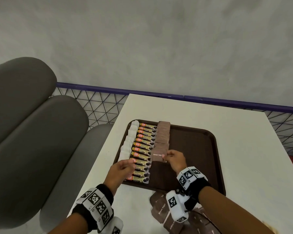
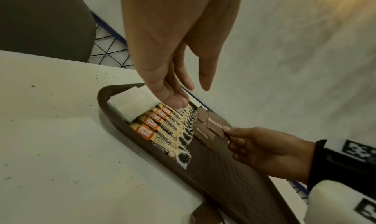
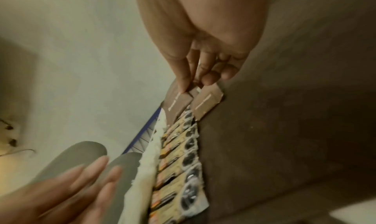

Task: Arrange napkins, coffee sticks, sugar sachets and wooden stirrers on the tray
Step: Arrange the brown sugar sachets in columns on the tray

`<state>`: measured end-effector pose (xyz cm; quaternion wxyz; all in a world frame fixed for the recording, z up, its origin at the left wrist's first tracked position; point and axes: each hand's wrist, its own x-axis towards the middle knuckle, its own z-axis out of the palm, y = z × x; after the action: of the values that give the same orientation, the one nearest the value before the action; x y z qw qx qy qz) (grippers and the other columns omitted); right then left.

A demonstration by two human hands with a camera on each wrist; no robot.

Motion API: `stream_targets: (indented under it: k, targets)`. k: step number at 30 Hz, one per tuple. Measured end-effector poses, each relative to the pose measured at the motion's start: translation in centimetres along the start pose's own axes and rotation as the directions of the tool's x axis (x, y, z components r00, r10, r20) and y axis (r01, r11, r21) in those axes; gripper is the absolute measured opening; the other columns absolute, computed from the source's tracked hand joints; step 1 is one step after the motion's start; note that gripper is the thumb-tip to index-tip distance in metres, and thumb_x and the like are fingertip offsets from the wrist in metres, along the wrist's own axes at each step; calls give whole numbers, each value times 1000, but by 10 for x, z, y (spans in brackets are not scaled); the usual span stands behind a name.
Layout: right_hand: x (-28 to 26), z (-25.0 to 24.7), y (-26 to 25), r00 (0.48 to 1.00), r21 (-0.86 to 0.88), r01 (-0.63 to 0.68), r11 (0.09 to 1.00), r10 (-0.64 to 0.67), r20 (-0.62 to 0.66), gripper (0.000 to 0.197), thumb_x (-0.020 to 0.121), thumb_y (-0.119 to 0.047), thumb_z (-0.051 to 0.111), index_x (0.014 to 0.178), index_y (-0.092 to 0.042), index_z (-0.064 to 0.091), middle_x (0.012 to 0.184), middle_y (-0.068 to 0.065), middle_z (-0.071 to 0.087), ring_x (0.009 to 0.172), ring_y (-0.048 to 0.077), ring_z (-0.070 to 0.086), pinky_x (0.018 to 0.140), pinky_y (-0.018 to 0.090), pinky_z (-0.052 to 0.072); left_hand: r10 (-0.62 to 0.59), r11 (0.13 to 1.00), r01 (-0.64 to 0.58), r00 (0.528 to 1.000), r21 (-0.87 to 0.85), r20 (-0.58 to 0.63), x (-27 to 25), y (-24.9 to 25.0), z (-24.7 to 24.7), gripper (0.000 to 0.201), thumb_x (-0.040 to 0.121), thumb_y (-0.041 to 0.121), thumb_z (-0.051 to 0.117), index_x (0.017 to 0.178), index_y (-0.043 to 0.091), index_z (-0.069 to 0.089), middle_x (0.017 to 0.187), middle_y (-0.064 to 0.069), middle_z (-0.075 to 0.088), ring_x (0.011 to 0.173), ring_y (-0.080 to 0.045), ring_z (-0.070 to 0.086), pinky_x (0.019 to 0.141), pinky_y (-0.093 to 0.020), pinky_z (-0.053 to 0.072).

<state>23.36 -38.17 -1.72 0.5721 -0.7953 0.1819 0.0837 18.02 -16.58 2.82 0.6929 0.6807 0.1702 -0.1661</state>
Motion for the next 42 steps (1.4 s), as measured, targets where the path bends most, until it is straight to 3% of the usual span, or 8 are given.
stream_targets:
  k: [3, 9, 16, 24, 30, 33, 38, 42]
  targets:
    - [12, -3, 11, 997, -102, -64, 993, 58, -55, 11, 80, -12, 70, 89, -6, 67, 83, 5, 64, 81, 18, 59, 74, 24, 43, -26, 1000, 26, 1000, 8, 5, 3, -5, -5, 23, 86, 13, 65, 109, 6, 62, 106, -10, 68, 104, -24, 64, 78, -27, 53]
    - [21, 4, 13, 982, -222, -145, 964, 112, -153, 26, 79, -16, 70, 64, -24, 50, 83, 5, 63, 84, 22, 60, 80, 31, 49, -43, 999, 43, 999, -9, 30, 5, -8, -10, 16, 86, 10, 64, 102, 7, 64, 103, -7, 69, 99, -19, 65, 73, -23, 52]
    - [20, 15, 13, 971, -343, -167, 924, 93, -221, 31, 81, -29, 66, 62, -26, 42, 96, 7, 65, 98, 27, 58, 85, 31, 41, -59, 998, 59, 998, 13, 37, 5, -11, -13, 14, 85, 10, 65, 100, 10, 64, 103, -5, 68, 99, -16, 63, 71, -23, 51]
    - [16, 13, 7, 976, -440, -128, 889, 34, -214, 14, 86, -29, 61, 84, -19, 51, 101, 6, 64, 106, 27, 51, 92, 35, 35, -105, 992, 100, 992, 70, 67, -2, -20, -18, 20, 83, 10, 69, 103, 9, 65, 103, -9, 68, 98, -20, 63, 73, -23, 52]
    - [-7, -9, 8, 977, -363, -83, 928, 3, -215, 27, 84, -37, 61, 100, -16, 54, 101, 3, 64, 108, 25, 48, 91, 34, 35, -215, 958, 167, 955, 232, 202, -22, -29, -13, 34, 71, 19, 74, 103, 13, 65, 99, -7, 68, 88, -16, 64, 73, -21, 52]
    - [-34, -33, 20, 992, -277, 20, 961, -53, -115, 15, 84, -24, 64, 94, -16, 56, 87, 3, 62, 100, 22, 51, 86, 29, 39, -253, 912, 142, 933, 386, 255, -33, -39, -7, 20, 86, 11, 65, 105, 17, 63, 101, -5, 66, 90, -15, 62, 74, -22, 50]
    - [-92, -79, 39, 974, -222, 125, 967, -76, 214, 21, 78, -8, 70, 92, -13, 56, 92, 5, 56, 81, 12, 52, 67, 9, 40, -237, 831, 48, 932, 554, 275, -45, -57, 7, 39, 82, 9, 69, 116, 22, 56, 117, -5, 59, 98, -21, 61, 77, -26, 49]
    - [-125, -102, 49, 891, -578, 300, 759, -7, 453, 56, 71, -30, 78, 119, -15, 52, 108, 0, 45, 104, 12, 38, 87, 17, 32, -162, 755, -43, 955, 655, 249, -42, -66, 25, 64, 77, 17, 75, 134, 16, 46, 127, -6, 52, 91, -18, 58, 77, -24, 44]
